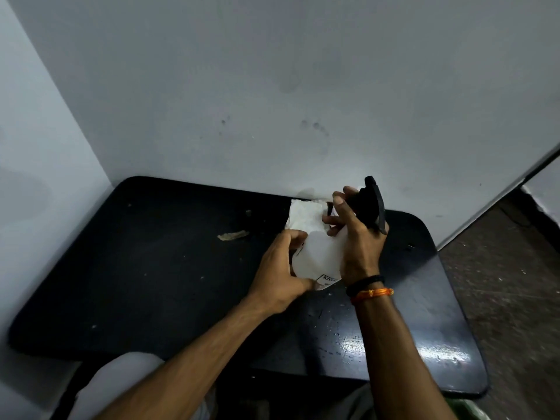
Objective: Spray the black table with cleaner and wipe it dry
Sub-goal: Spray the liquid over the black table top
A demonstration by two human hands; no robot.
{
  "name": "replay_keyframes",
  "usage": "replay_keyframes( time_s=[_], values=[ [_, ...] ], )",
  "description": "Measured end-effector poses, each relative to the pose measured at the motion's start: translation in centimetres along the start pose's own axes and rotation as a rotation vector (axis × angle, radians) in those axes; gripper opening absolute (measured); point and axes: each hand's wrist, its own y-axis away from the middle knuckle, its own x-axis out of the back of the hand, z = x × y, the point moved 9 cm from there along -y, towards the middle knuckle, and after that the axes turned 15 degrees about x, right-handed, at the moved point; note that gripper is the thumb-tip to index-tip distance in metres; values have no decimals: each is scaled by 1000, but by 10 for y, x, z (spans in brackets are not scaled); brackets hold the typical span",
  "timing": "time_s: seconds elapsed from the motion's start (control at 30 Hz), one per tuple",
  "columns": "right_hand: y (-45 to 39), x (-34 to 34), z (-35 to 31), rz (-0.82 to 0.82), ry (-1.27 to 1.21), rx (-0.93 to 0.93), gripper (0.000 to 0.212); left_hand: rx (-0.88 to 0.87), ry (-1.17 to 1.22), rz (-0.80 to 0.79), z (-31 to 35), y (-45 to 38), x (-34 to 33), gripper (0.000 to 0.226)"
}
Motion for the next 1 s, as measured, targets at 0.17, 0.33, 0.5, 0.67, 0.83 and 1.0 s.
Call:
replay_keyframes(
  time_s=[0.17,0.33,0.5,0.67,0.83,1.0],
  values=[
    [-4,0,4,-132,-50,-54,24,19,69,-103,1,3,2,69],
    [2,-5,6,-310,23,-54,16,36,-104,-164,-22,-14,16,51],
    [14,-4,17,-484,102,-105,23,8,-594,9,-69,-42,62,49],
    [30,5,37,-628,297,-248,27,34,-1001,52,-121,-46,84,72],
    [39,24,53,-798,664,-268,19,-21,-1198,15,-136,-39,82,78],
    [52,43,67,-898,832,-336,22,-29,-1242,52,-150,-36,77,79]
  ],
)
